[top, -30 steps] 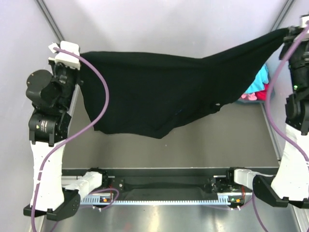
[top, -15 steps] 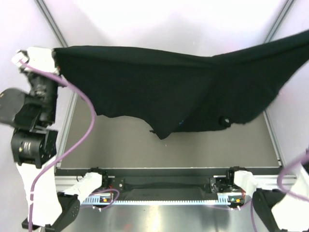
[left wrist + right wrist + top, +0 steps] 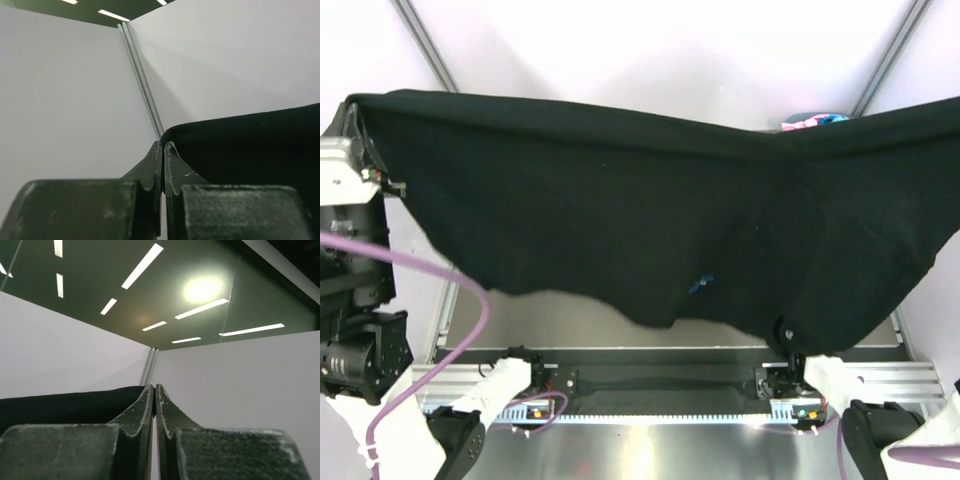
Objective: Fold and stack the t-shirts
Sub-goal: Flatten the tshirt out
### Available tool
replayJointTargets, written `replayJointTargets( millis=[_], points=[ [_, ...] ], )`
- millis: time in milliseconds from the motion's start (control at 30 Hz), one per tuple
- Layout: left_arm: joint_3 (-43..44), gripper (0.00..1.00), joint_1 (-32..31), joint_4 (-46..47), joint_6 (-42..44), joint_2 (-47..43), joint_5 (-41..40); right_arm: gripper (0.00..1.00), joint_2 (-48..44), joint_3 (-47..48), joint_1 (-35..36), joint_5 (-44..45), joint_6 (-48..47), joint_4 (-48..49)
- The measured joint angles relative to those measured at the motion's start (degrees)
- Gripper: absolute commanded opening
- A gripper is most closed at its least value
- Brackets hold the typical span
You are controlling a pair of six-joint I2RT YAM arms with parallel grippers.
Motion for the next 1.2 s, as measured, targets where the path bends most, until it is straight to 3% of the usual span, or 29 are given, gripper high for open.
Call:
replayJointTargets(
  millis=[267, 467, 567, 767, 1200],
  points=[
    [1.25, 0.00, 0.00, -1.84, 1.03, 10.25, 0.55, 0.00, 7.91, -3.23, 0.00, -0.50, -3.78, 7.93],
    [-2.64, 0.00, -0.04, -2.38, 0.35, 18.75, 0.63, 0.00, 21.05, -3.67, 0.00, -0.20, -5.31, 8.20],
    [-4.44, 0.00, -0.04, -3.13, 0.35, 21.18, 0.66, 0.00, 23.37, -7.17, 0.00, 0.02, -5.05, 5.42],
    [-6.27, 0.00, -0.04, -1.70, 0.39, 19.12, 0.68, 0.00, 18.43, -12.98, 0.00, -0.04, -3.54, 2.51],
    [-9.05, 0.00, -0.04, -0.07, 0.72, 2.40, 1.57, 0.00, -1.25, -9.38, 0.00, -0.81, -2.91, 0.13]
  ],
)
